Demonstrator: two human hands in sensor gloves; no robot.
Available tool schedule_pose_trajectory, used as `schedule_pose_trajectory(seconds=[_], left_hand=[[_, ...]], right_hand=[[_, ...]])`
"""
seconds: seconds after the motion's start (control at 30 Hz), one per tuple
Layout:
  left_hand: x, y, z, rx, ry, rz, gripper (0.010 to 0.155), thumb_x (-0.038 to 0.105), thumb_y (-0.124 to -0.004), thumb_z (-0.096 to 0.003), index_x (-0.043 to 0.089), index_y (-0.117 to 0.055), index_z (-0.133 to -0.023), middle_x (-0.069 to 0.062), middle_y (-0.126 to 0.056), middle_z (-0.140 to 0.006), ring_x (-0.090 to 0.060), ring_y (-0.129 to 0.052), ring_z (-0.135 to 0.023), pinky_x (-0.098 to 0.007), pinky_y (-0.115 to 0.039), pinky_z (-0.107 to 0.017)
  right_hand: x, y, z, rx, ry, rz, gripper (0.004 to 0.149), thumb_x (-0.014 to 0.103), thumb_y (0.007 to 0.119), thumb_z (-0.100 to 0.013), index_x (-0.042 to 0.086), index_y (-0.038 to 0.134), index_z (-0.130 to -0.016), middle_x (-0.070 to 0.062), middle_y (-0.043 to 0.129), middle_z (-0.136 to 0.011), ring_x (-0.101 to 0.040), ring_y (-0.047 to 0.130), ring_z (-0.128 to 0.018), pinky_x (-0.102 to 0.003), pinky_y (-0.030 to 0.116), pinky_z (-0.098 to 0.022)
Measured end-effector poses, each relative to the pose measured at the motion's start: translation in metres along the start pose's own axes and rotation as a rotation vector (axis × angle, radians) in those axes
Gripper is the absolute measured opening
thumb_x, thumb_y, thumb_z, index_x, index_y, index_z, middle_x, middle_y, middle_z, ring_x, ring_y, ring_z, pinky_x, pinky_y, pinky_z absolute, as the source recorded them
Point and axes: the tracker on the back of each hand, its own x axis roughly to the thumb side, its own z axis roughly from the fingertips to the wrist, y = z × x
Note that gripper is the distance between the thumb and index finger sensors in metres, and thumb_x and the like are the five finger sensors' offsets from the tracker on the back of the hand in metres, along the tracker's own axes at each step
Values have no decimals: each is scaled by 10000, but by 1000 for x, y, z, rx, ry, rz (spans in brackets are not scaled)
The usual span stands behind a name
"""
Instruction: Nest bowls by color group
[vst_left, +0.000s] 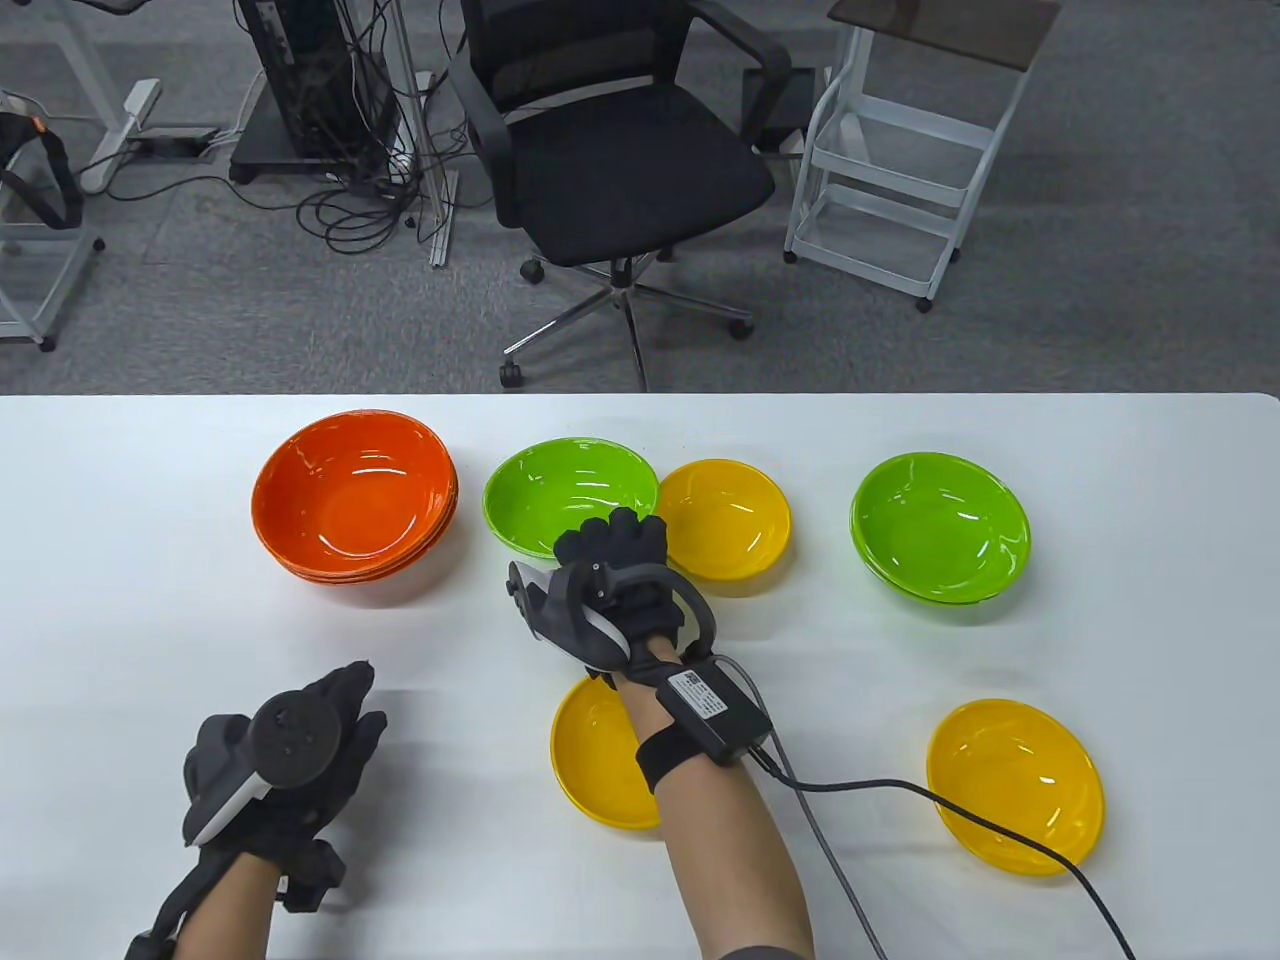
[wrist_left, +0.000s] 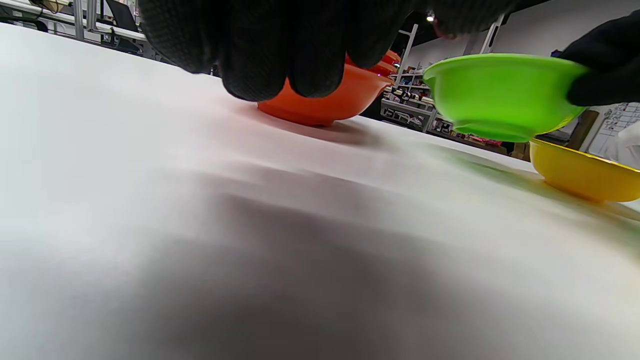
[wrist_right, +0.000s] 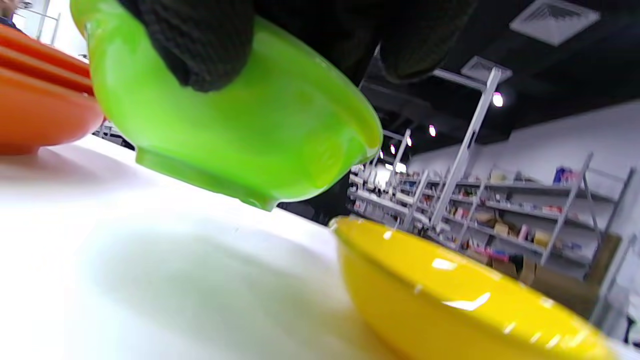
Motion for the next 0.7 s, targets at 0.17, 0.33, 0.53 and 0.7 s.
schedule_pose_trajectory(seconds=[0.17, 0.33, 0.53, 0.7], left_hand=[[-2, 2, 3, 10, -7, 8, 639, 458, -615, -526, 176, -576, -1098, -178, -744, -1104, -468, -809, -990, -604, -685, -723], [-3, 3, 4, 7, -11, 9, 631, 451, -619, -525, 179, -585, -1093, -178, -749, -1100, -466, -814, -987, -602, -687, -720], [-5, 3, 5, 9, 1, 16, 611, 450, -619, -523, 203, -613, -1083, -183, -747, -1100, -470, -814, -983, -604, -691, -715], [1, 2, 6, 4, -23, -11, 610, 453, -618, -523, 205, -617, -1081, -178, -746, -1103, -472, -813, -984, -606, -690, -715]], right_hand=[[-41, -16, 19, -66, 21, 69, 379, 388, 748, -509, 412, 709, -885, 158, 789, -1000, -166, 791, -1011, -492, 654, -779], [-107, -22, 34, -58, 128, 113, 380, 390, 745, -511, 402, 707, -889, 146, 787, -1003, -177, 791, -1008, -498, 649, -780], [-196, -9, 53, 3, 302, 159, 379, 397, 744, -511, 405, 709, -889, 150, 789, -1001, -175, 794, -1006, -504, 648, -779], [-243, 21, 64, 97, 421, 140, 377, 401, 747, -512, 399, 717, -888, 148, 796, -994, -177, 795, -1003, -509, 644, -780]])
